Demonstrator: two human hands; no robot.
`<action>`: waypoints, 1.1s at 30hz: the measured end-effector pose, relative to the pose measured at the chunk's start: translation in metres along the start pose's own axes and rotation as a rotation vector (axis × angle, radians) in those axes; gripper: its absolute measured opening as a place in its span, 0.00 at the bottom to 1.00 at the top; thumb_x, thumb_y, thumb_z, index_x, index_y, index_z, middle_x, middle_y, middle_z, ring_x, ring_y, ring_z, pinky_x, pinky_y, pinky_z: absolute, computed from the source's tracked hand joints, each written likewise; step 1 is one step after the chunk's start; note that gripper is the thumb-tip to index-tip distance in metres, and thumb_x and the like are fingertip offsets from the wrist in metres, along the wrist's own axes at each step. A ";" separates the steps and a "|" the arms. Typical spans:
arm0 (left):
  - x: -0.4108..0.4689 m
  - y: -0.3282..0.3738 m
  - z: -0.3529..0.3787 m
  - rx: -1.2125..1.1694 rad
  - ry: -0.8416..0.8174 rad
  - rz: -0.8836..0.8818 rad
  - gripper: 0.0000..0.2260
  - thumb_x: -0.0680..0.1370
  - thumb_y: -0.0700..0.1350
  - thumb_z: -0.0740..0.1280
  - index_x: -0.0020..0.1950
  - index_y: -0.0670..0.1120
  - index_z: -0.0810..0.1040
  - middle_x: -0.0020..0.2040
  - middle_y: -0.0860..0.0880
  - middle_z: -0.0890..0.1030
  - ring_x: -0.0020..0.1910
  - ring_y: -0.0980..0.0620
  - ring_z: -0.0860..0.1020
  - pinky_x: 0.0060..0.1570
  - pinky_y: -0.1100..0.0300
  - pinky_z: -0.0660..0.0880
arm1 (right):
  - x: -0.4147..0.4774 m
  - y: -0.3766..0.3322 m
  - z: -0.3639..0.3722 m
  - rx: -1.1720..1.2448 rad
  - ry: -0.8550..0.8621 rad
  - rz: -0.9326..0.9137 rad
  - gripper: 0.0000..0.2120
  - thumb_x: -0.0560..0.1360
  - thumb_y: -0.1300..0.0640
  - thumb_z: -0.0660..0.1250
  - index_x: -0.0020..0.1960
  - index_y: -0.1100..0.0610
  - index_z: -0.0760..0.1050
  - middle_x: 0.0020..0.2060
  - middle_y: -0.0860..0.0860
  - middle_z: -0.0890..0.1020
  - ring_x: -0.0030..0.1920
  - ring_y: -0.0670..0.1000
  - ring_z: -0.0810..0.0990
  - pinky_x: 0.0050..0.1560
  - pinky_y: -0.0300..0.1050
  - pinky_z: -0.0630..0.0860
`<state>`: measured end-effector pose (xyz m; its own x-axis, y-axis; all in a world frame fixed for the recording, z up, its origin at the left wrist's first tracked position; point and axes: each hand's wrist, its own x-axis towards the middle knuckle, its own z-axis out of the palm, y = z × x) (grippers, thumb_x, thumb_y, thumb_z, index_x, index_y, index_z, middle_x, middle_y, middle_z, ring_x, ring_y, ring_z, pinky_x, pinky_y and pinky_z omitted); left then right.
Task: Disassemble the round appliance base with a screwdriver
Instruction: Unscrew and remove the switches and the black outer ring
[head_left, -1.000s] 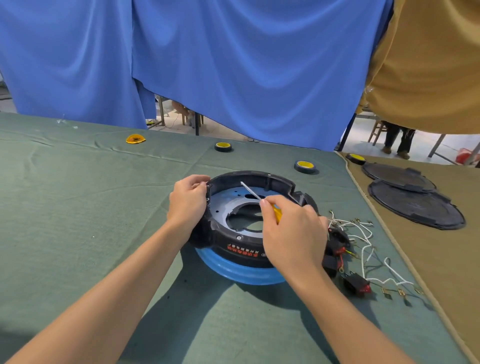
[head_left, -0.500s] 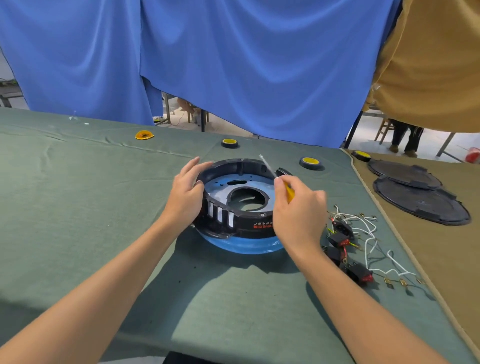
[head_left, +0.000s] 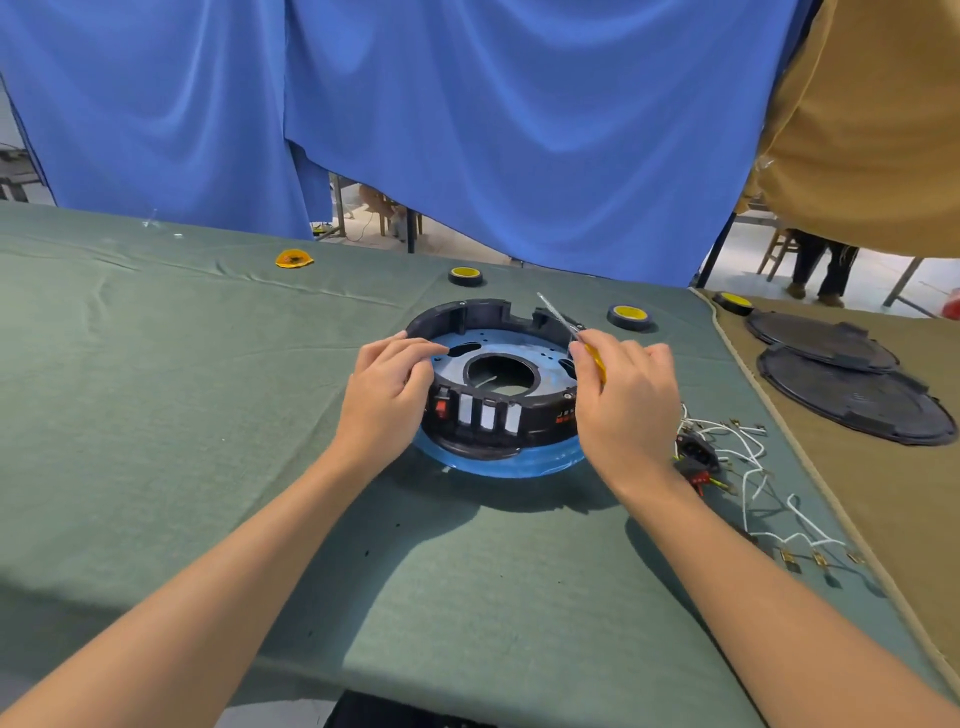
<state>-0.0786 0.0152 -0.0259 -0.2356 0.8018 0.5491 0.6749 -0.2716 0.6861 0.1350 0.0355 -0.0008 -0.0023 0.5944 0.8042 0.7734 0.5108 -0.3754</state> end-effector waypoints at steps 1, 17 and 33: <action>-0.001 -0.001 0.001 0.019 0.017 0.012 0.17 0.78 0.47 0.53 0.57 0.51 0.81 0.56 0.61 0.76 0.64 0.60 0.62 0.63 0.69 0.57 | -0.005 -0.001 -0.004 0.052 -0.012 -0.034 0.09 0.79 0.56 0.65 0.53 0.58 0.81 0.39 0.54 0.83 0.41 0.56 0.76 0.40 0.49 0.73; -0.003 -0.006 0.014 0.019 0.097 0.037 0.15 0.79 0.46 0.50 0.48 0.54 0.76 0.51 0.59 0.76 0.65 0.57 0.64 0.59 0.78 0.53 | -0.031 -0.021 -0.033 0.058 -0.440 -0.320 0.12 0.77 0.49 0.61 0.46 0.52 0.82 0.32 0.49 0.77 0.32 0.54 0.75 0.29 0.50 0.75; -0.005 0.000 0.013 0.046 0.093 -0.019 0.15 0.78 0.47 0.49 0.47 0.54 0.75 0.52 0.61 0.75 0.68 0.59 0.63 0.55 0.79 0.54 | 0.006 -0.019 -0.026 0.268 -0.763 -0.140 0.10 0.76 0.55 0.67 0.42 0.58 0.84 0.26 0.55 0.77 0.29 0.52 0.66 0.33 0.45 0.68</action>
<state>-0.0679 0.0178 -0.0348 -0.3113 0.7534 0.5792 0.7005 -0.2300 0.6756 0.1373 0.0133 0.0230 -0.5928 0.7236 0.3535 0.5562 0.6854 -0.4700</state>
